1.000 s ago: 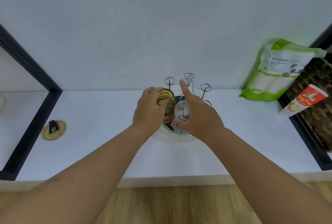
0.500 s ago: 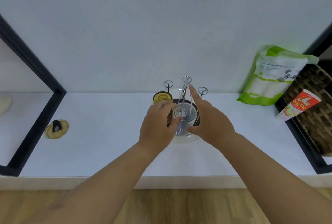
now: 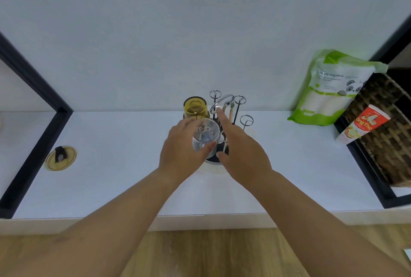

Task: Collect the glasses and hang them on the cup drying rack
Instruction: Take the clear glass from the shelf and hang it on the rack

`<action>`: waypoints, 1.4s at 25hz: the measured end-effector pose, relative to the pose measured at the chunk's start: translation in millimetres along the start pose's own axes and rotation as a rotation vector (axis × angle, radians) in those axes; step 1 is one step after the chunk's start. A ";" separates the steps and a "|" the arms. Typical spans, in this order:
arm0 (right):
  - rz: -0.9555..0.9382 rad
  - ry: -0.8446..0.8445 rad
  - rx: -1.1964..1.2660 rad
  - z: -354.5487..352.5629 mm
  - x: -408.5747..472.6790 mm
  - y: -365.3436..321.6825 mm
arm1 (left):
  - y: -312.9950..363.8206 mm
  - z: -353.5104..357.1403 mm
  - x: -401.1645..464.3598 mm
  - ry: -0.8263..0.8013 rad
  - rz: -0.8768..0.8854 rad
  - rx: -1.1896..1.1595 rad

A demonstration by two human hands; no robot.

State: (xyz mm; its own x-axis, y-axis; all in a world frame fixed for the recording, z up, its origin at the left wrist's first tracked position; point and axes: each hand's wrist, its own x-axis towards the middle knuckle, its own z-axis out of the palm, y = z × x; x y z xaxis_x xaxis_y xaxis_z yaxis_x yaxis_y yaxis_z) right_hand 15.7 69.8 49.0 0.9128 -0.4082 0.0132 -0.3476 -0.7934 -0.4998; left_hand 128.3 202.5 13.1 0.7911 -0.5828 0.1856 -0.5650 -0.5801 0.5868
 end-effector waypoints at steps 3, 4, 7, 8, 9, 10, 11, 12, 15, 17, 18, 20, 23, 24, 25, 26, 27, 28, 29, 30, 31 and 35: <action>-0.019 0.055 -0.035 6.5 -0.3 -1.9 | -12.2 -6.7 8.7 -0.009 0.008 0.021; -0.014 0.066 -0.036 7.4 0.4 -1.8 | -15.0 -8.4 11.5 -0.011 0.004 0.005; 0.025 0.093 -0.036 7.9 6.2 -2.9 | -20.9 -12.7 16.3 -0.016 0.007 -0.039; 0.031 0.103 -0.038 8.3 7.9 -3.8 | -22.3 -13.7 17.2 -0.017 0.008 -0.048; 0.030 0.109 -0.036 8.6 9.1 -4.5 | -23.2 -14.9 17.9 -0.018 0.008 -0.057; 0.022 0.112 -0.034 9.1 10.2 -5.4 | -24.4 -16.2 19.0 -0.017 0.005 -0.066; 0.013 0.111 -0.036 9.9 10.8 -5.9 | -25.8 -17.5 20.2 -0.015 0.001 -0.072; 0.004 0.109 -0.039 10.4 11.2 -6.4 | -27.4 -18.8 21.6 -0.013 -0.005 -0.077; 0.004 0.110 -0.026 11.4 13.1 -7.3 | -30.6 -21.7 23.2 -0.019 -0.009 -0.097; 0.017 0.112 -0.017 11.4 13.3 -7.8 | -30.5 -21.2 22.5 -0.022 -0.009 -0.109; 0.019 0.111 -0.011 11.4 13.4 -8.3 | -30.7 -20.6 22.1 -0.024 -0.014 -0.115; 0.018 0.108 0.001 10.8 12.9 -8.6 | -30.9 -18.4 21.7 -0.029 -0.031 -0.119; 0.024 0.117 0.015 10.3 13.1 -8.2 | -32.3 -14.3 21.2 -0.043 -0.051 -0.114; 0.026 0.121 0.022 10.1 13.2 -7.6 | -33.1 -13.2 21.3 -0.050 -0.054 -0.111; 0.028 0.121 0.035 9.7 12.8 -7.1 | -33.3 -12.6 21.3 -0.061 -0.052 -0.106; 0.029 0.117 0.053 9.3 11.9 -6.9 | -33.5 -12.3 21.1 -0.072 -0.048 -0.100; 0.026 0.116 0.074 8.7 11.2 -7.1 | -32.8 -13.4 21.1 -0.078 -0.043 -0.092; 0.023 0.119 0.097 7.3 11.1 -7.1 | -31.6 -15.8 21.7 -0.078 -0.040 -0.086; 0.023 0.128 0.119 5.3 11.3 -6.2 | -28.8 -19.5 22.4 -0.072 -0.036 -0.084; 0.025 0.140 0.136 2.9 11.9 -4.7 | -25.6 -24.4 23.1 -0.064 -0.032 -0.091; 0.027 0.152 0.146 -0.5 12.4 -2.3 | -20.6 -30.4 23.5 -0.058 -0.025 -0.107; 0.047 0.181 0.205 -28.3 13.0 -3.5 | 11.3 -66.9 28.6 -0.023 0.036 -0.195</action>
State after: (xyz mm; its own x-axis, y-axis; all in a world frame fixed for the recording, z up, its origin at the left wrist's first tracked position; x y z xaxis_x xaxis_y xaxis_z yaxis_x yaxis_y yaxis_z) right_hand 22.7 54.5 75.5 0.8372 -0.5310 0.1306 -0.3213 -0.6710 -0.6683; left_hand 160.3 217.3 77.8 0.7645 -0.6151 0.1929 -0.5350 -0.4385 0.7222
